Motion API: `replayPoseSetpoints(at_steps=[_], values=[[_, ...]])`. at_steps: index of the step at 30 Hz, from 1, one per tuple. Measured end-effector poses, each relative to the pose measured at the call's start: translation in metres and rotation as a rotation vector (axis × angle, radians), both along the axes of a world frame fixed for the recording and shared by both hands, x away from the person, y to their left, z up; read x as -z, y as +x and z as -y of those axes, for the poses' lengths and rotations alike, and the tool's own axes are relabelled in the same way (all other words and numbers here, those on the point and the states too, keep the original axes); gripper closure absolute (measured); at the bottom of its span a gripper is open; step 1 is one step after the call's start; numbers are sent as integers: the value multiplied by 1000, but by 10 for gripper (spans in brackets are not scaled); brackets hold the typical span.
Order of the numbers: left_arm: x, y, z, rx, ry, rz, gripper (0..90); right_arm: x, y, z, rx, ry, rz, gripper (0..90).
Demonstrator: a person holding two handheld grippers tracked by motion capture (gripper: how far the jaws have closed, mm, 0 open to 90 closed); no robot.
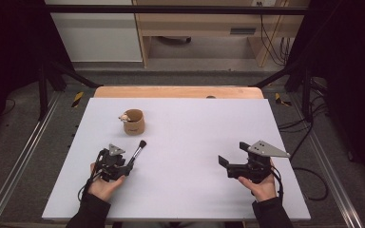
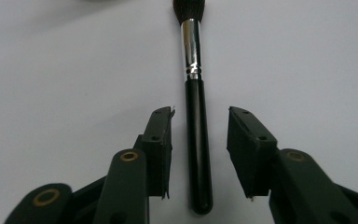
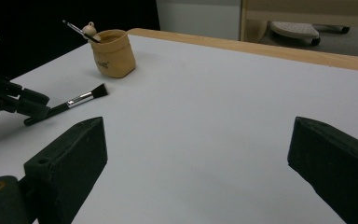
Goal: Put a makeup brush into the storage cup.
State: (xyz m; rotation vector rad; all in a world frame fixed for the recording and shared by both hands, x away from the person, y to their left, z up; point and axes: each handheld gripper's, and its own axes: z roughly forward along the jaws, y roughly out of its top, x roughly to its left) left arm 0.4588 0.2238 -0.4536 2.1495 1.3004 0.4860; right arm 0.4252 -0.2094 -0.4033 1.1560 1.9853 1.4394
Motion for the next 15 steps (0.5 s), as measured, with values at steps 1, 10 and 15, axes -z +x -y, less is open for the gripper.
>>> replayPoseSetpoints(at_steps=[1, 10, 15], values=[[-2, 1, 0, 5, 5, -6, 545, 0, 0, 0, -2, -1, 1, 52], [-17, 15, 5, 50, 39, -41, 427, -1, 0, 0, -3, 0, -2, 52], [-18, 30, 9, 58, 73, -94, 431, -2, 0, 0, -5, 4, -2, 54]])
